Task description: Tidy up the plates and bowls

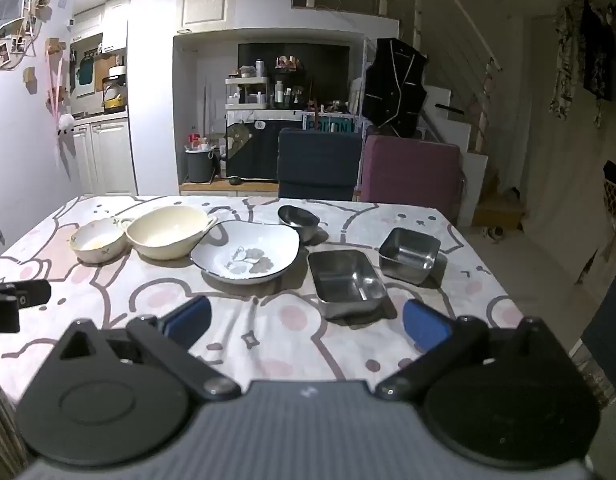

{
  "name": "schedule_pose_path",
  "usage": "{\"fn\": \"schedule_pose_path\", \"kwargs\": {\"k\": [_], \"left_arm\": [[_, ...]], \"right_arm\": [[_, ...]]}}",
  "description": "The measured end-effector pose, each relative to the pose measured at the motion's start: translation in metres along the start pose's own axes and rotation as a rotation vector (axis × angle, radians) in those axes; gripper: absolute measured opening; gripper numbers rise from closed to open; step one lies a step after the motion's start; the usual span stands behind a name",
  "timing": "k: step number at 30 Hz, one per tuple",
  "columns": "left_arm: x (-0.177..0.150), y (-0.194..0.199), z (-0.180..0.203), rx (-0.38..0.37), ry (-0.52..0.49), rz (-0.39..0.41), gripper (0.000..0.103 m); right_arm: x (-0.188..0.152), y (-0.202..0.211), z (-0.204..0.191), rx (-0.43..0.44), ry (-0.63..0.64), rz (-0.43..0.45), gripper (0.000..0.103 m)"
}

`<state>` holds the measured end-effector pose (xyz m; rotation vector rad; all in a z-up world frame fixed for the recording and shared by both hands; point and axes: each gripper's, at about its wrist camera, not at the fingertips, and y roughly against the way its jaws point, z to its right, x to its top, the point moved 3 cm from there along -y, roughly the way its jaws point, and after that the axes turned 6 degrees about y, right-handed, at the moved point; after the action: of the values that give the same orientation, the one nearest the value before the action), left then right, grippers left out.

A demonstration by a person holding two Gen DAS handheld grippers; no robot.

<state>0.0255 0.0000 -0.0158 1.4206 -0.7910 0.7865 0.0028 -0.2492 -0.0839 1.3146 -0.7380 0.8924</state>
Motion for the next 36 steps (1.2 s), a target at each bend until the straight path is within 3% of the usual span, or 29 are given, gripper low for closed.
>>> {"fn": "schedule_pose_path", "kwargs": {"k": [36], "left_arm": [[-0.0009,0.0004,0.0017,-0.004,-0.002,-0.003,0.103]], "right_arm": [[0.0006,-0.0043,0.0006,0.007,-0.01,-0.018,0.103]]}}
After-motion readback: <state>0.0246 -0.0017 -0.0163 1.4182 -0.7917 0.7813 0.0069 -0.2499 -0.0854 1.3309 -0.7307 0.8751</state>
